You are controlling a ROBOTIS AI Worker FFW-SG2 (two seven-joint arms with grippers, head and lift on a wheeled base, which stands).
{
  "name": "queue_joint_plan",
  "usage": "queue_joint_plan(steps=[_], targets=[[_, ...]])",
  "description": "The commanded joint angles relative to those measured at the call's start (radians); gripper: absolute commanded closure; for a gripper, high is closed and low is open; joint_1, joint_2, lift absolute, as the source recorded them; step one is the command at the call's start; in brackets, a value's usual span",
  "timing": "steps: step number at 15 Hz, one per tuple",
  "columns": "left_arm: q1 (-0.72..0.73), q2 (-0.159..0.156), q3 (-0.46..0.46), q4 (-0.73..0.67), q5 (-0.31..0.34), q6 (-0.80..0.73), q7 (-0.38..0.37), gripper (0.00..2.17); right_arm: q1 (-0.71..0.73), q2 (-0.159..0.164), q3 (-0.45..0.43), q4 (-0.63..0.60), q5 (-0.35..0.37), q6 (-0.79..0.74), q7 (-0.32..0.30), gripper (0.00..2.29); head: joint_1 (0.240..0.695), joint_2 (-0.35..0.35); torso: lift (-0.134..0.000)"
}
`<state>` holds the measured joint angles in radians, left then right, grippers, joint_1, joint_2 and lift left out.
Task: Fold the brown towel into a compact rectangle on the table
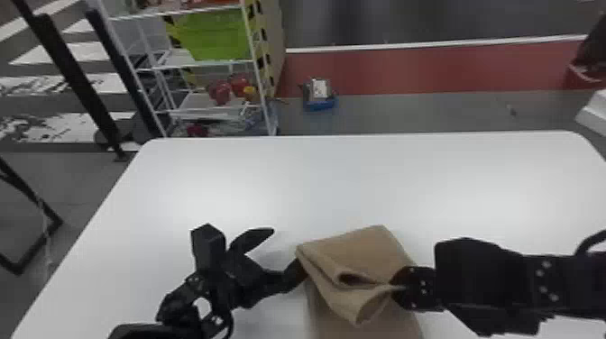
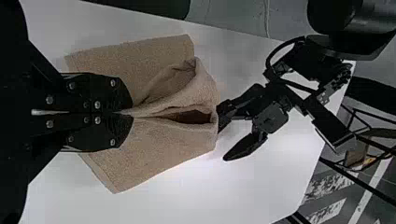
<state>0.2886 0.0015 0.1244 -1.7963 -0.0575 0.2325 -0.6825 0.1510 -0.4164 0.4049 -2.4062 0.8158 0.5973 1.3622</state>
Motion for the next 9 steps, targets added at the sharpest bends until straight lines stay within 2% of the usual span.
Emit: queue_joint_plan(steps=[1,9], targets=[[0.009,-0.004,0.000,0.003,0.002,-0.031,0.000,0.06,0.015,-0.007,0.012,0.016,0.014,-0.003,0.005,1.62,0.695,0.147,-0.134],[0.012,-0.004,-0.002,0.014,0.005,-0.046,0.000,0.06,0.015,0.011,0.064,0.088,0.049,-0.015,0.005,1.62,0.695,0.154,-0.134]])
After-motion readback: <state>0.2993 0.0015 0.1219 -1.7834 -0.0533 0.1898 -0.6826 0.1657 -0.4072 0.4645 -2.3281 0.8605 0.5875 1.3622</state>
